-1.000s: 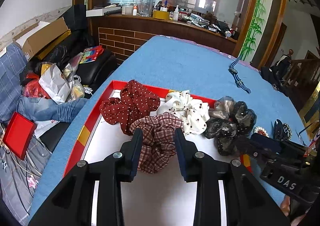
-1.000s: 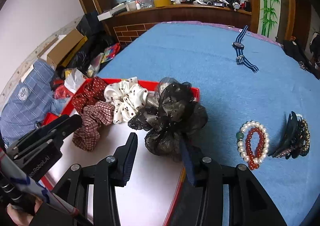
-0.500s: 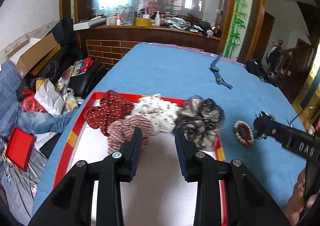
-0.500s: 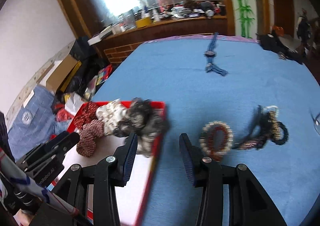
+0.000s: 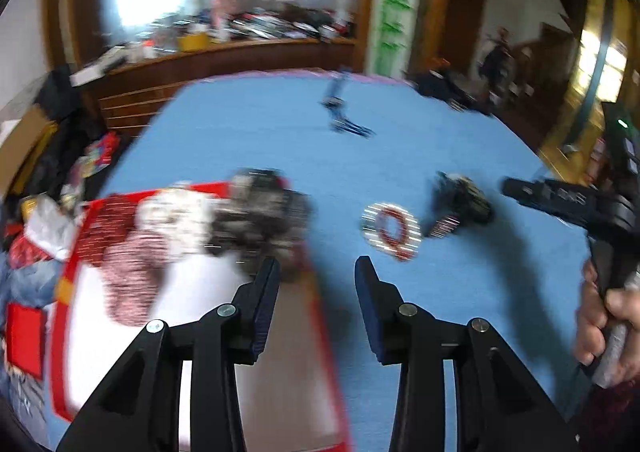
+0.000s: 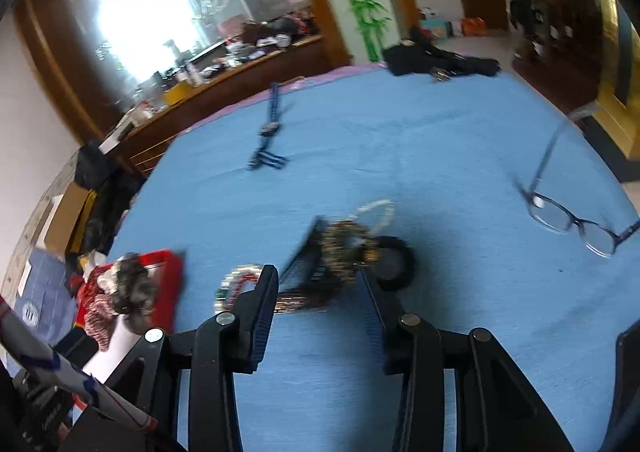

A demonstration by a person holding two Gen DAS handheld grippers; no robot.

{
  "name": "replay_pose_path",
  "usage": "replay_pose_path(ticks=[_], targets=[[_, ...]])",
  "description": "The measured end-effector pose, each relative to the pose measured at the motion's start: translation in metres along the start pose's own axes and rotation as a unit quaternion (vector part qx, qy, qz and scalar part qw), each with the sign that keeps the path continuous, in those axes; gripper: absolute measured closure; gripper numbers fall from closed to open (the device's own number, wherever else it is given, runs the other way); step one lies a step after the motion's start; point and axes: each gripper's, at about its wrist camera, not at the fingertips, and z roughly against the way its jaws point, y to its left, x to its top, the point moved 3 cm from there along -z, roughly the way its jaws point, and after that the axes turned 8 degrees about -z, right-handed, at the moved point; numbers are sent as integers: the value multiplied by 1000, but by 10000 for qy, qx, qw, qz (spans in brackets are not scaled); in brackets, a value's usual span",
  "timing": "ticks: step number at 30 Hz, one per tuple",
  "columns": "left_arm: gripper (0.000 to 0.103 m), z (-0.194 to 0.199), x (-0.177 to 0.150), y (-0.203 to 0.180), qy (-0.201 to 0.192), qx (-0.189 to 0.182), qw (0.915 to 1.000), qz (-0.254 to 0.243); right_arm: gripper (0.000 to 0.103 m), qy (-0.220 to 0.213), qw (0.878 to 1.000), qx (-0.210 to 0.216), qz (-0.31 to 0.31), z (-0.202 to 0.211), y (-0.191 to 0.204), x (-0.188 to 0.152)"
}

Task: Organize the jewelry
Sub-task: 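Move both tools back to the clip and bracelets on the table, then grasp the black claw clip with the left tool while the right grasps the leopard bracelet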

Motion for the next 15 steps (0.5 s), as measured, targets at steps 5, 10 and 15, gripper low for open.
replay_pose_path(ticks=[5, 10, 15], targets=[[66, -18, 10, -43, 220, -465, 9983, -272, 62, 208, 9997, 11, -97, -16, -14, 9], [65, -23, 12, -62, 249, -550, 9972, -442, 63, 440, 9990, 55, -73, -41, -8, 14], [65, -30, 16, -59, 325, -472, 9973, -454, 82, 482, 9987, -11, 135, -55, 2, 13]])
